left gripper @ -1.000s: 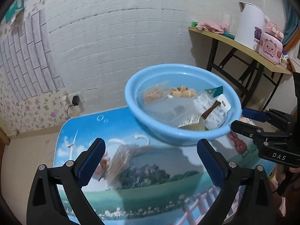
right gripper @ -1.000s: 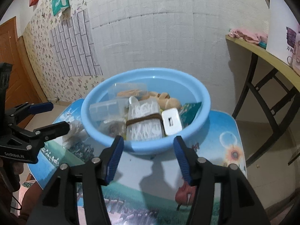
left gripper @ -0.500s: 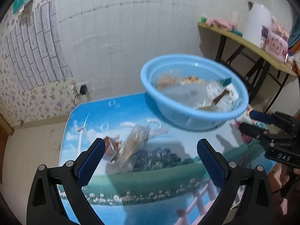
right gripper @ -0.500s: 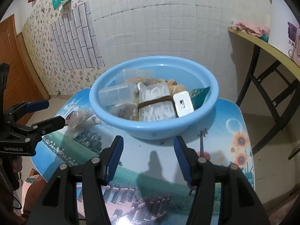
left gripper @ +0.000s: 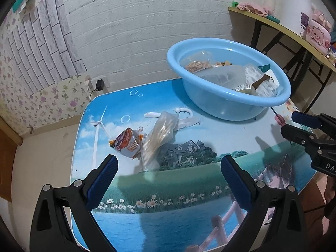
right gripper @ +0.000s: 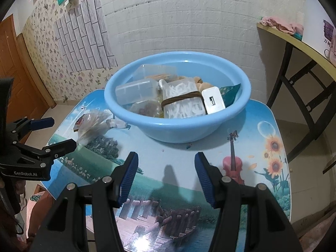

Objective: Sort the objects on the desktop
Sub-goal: 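Withdraw both tools and approach the snack packet and clear plastic bag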

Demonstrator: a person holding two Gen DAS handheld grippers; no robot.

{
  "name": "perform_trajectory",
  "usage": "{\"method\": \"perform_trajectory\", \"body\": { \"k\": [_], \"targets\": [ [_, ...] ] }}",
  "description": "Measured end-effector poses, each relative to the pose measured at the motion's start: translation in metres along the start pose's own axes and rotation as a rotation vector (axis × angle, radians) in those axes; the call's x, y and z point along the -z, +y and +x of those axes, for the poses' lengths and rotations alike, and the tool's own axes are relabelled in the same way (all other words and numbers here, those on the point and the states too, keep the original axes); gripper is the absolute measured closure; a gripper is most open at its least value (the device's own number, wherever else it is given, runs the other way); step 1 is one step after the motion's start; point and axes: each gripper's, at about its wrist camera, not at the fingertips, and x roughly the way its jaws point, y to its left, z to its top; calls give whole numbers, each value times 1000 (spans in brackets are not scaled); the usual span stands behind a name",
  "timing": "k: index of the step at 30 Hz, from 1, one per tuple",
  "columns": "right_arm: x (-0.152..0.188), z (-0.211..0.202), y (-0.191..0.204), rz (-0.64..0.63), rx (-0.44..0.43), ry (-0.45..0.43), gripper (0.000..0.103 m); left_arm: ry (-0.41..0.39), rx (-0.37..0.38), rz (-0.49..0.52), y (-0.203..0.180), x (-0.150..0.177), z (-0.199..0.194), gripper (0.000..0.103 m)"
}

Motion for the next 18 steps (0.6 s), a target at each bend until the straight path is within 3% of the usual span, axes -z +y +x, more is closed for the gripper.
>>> {"method": "perform_trajectory", "body": {
  "k": [3,14,18],
  "targets": [
    [2,0,2,-5,-2,4,48,-8,1,4,0,2,-2,0],
    [3,-2,5,-9,-2,6,47,-78,22,2,2,0,-15,0],
    [5,-1,5,-8,-1,12,47,-80,-13,3,4,-1,-15,0]
  ]
}}
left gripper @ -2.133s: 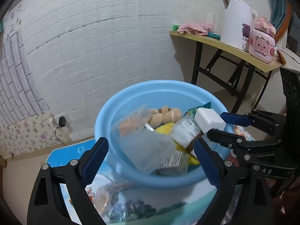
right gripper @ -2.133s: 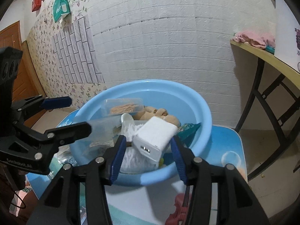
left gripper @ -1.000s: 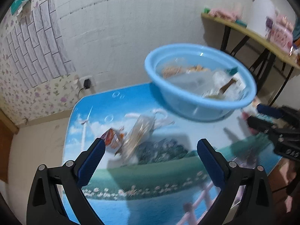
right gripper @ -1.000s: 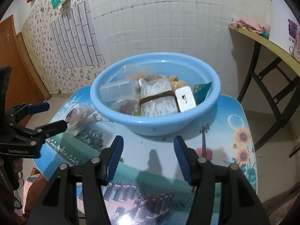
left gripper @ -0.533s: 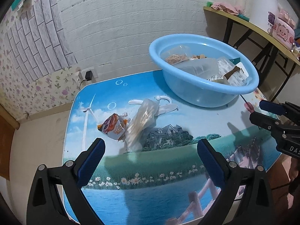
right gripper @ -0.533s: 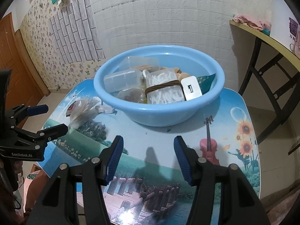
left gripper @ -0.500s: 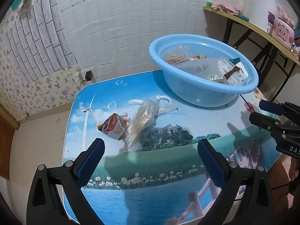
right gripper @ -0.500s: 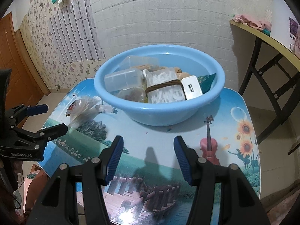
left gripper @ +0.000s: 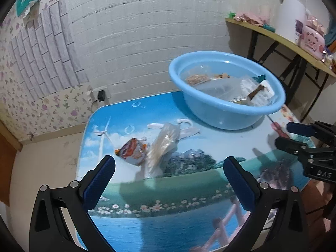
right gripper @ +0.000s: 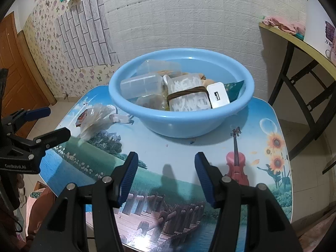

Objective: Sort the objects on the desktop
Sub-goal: 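Withdraw both tools and approach the snack packet and clear plastic bag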

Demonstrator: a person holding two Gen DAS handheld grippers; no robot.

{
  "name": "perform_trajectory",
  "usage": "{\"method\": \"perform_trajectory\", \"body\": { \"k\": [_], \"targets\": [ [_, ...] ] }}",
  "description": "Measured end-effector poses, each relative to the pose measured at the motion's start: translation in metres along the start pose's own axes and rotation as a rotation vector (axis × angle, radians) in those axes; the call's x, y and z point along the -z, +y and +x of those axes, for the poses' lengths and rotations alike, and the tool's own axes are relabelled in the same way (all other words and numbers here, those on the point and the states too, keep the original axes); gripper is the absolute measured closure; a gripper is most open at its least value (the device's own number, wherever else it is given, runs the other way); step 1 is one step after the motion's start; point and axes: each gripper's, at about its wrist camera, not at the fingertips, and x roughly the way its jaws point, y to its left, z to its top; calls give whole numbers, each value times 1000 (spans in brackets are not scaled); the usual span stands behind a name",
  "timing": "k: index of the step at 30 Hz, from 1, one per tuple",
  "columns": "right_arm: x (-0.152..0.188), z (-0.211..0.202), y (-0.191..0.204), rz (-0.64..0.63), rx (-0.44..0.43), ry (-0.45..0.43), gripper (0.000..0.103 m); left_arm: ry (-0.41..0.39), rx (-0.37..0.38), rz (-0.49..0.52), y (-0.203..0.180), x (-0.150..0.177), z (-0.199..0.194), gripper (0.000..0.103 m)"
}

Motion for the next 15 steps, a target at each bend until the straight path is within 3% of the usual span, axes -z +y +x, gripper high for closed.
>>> {"method": "perform_trajectory", "body": {
  "k": [5,15],
  "targets": [
    [1,0,0,4,3,1,47,3,14,-58,13,2,1,0],
    [3,4,1,3,1,14,47,37,5,-65,16,9,9,0]
  ]
}}
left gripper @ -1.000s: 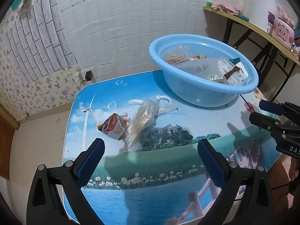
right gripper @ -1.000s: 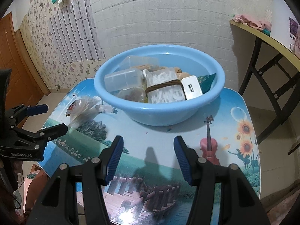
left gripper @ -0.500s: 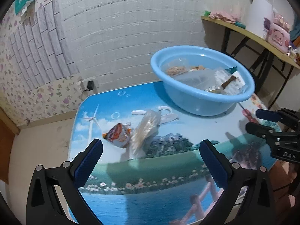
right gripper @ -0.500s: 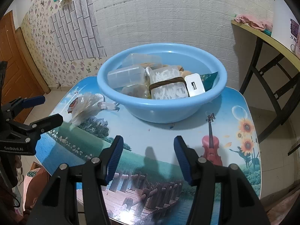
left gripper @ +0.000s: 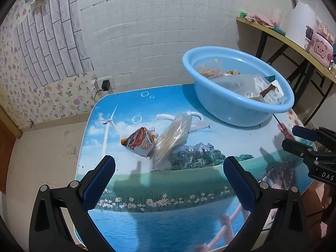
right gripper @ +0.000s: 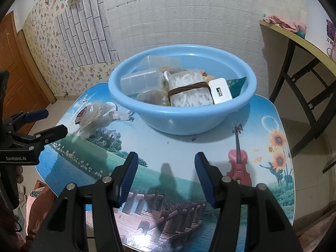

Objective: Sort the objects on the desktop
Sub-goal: 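Withdraw both tools and approach the snack packet and clear plastic bag, then grasp the orange snack packet with the left tool while the right tool grasps the clear bag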

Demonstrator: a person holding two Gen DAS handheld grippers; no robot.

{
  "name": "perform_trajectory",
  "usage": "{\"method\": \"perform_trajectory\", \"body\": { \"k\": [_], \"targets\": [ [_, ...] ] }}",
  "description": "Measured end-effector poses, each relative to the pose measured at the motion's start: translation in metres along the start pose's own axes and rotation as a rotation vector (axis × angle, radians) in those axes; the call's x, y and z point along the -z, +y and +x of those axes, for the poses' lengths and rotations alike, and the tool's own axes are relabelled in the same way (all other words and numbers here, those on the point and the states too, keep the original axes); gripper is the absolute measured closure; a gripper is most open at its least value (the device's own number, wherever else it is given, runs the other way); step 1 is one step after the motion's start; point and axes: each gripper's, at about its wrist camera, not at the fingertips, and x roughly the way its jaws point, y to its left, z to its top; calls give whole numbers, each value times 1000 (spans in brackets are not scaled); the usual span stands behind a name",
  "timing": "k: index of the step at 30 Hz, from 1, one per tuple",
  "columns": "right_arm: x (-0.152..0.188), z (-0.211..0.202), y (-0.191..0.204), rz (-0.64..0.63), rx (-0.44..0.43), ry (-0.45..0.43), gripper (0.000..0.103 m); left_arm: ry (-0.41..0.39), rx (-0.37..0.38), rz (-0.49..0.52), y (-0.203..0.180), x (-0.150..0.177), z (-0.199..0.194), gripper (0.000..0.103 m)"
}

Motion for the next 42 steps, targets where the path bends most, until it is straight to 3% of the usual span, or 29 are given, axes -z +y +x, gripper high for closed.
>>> {"method": "perform_trajectory", "body": {
  "k": [15,20,32,42],
  "targets": [
    [4,9,8,4,-17,13,47,15,-3,-20,12,6,9,0],
    [5,14,12,6,-22,23,47,16,-36,-8,17,8,16,0],
    [5,32,38,-25,-73,55,47,10,-2,-20,36,1,41,0],
    [-8,47,77,-39,-164,17,47,-38,53,-41,68,-3,41,0]
  ]
}}
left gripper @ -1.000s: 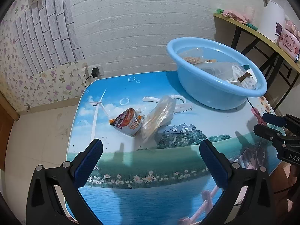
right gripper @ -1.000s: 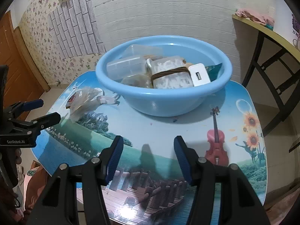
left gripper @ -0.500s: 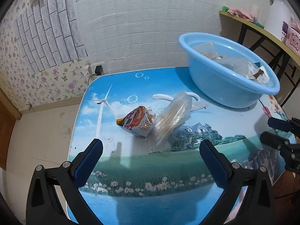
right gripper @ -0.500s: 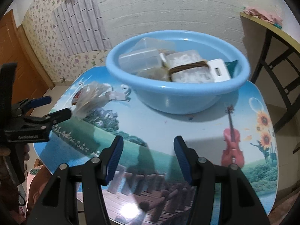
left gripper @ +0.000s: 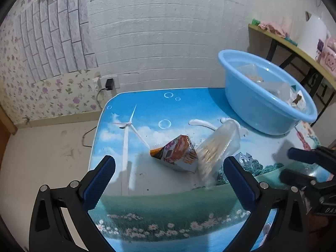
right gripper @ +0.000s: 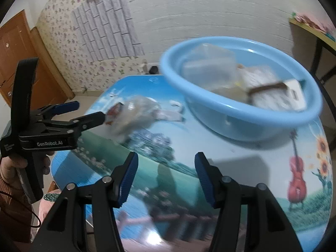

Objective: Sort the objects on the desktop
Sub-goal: 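Grasp the orange snack packet with the left tool while the right tool grasps the clear bag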

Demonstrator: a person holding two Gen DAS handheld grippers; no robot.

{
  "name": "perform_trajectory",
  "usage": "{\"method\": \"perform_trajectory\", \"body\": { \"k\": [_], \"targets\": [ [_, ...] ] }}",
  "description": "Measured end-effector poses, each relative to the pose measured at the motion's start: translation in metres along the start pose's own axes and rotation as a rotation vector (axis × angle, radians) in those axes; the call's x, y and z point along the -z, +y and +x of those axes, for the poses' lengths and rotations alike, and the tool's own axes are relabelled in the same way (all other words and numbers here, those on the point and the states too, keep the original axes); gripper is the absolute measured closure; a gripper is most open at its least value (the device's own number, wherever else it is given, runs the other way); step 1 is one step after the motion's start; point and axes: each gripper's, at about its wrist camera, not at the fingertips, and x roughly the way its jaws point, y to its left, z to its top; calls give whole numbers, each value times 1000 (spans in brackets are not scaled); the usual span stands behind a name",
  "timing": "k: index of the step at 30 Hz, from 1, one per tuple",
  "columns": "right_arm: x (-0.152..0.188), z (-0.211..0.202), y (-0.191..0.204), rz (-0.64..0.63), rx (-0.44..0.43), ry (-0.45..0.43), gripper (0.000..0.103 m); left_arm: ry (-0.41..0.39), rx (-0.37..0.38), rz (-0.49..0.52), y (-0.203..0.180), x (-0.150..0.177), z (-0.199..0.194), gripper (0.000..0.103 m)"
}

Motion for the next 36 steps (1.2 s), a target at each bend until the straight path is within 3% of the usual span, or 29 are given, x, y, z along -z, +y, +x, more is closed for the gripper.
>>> {"method": "perform_trajectory", "body": {
  "k": [6,12,14,16,18,20,22,26,28,33,36],
  "targets": [
    [-17,20,19,24,-44,5,47,5,28,25,12,-7,12,0],
    [-32,42,35,51,-28,-4,48,26,75,56,16,-12,33,3],
    [-35,49,34,74,-12,-1,48,35,109,66,16,-12,39,18],
    [-37,55,32,103,-22,9,48,62,138,66,17,-12,46,43],
    [-39,61,31,110,-21,11,48,63,190,53,18,-11,47,50],
    [-40,63,29,121,-22,9,48,48,191,66,16,-10,44,57],
    [-44,69,28,138,-36,13,48,35,213,69,16,-9,40,73],
    [-46,77,27,145,-70,29,50,33,217,56,18,-9,39,77],
    [-44,82,28,136,-78,50,72,35,223,53,17,-9,38,79],
    [-37,77,26,121,-79,49,77,34,198,70,11,-7,38,79],
    [-33,71,22,119,-69,46,78,36,175,51,12,-10,40,70]
  ]
}}
